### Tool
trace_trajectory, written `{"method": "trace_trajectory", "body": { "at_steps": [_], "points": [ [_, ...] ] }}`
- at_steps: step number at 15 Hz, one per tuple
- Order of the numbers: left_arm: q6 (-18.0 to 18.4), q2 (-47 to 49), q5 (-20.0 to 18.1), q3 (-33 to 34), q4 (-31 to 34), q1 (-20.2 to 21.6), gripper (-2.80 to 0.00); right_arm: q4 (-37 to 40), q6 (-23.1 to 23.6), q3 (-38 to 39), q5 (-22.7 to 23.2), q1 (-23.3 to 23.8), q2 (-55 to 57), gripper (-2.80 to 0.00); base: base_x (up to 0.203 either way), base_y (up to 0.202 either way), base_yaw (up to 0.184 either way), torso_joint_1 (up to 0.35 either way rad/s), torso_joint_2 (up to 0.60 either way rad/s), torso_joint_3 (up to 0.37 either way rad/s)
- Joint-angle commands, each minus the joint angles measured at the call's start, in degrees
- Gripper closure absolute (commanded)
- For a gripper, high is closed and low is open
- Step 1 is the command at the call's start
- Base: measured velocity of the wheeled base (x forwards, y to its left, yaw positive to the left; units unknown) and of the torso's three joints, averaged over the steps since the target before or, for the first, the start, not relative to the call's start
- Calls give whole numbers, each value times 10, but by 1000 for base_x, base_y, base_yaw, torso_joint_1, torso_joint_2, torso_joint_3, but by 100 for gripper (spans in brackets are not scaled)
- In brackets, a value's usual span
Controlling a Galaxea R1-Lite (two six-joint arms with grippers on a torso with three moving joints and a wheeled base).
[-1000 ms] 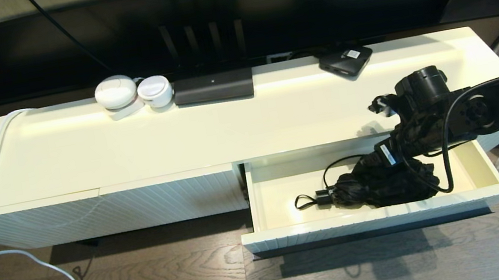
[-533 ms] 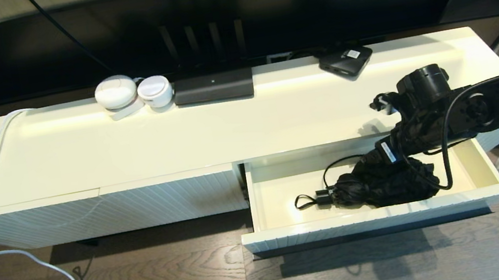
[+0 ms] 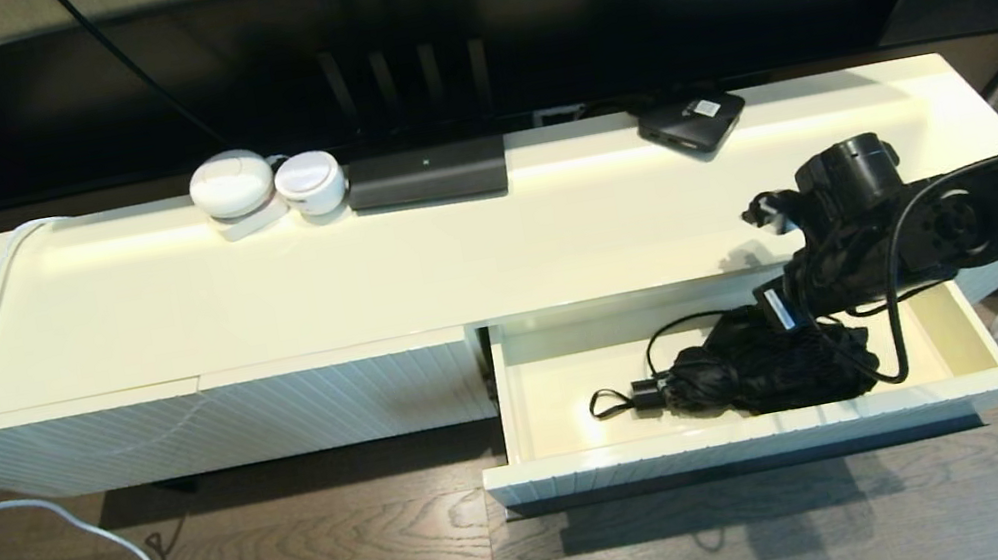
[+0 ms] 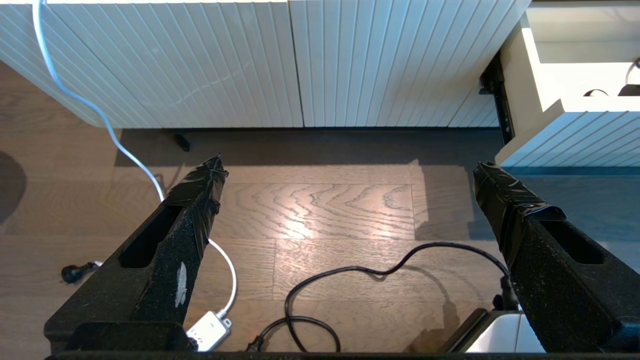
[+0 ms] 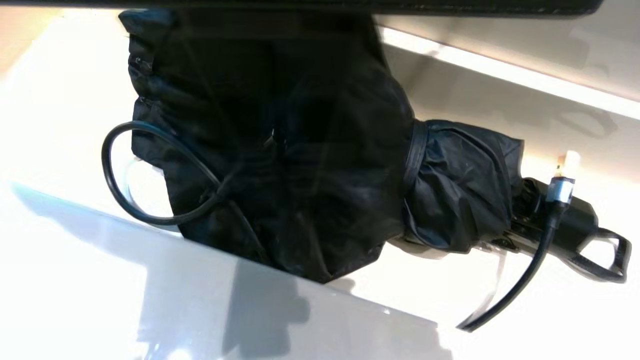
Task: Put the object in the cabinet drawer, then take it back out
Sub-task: Take the umbrella out of the drawer and put it on the table
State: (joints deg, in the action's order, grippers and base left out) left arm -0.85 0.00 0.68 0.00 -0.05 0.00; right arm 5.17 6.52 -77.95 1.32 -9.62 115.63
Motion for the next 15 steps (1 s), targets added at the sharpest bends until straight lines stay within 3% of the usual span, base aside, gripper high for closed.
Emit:
{"method": "trace_trajectory", "body": {
  "at_steps": [1,15],
  "points": [
    [0,0,0,0,0,0,-280,0,1,1,0,0,-5,0,0,0,0,0,0,0],
    [0,0,0,0,0,0,-280,-3,6,42,8,-9,-65,0,0,0,0,0,0,0]
  ]
}}
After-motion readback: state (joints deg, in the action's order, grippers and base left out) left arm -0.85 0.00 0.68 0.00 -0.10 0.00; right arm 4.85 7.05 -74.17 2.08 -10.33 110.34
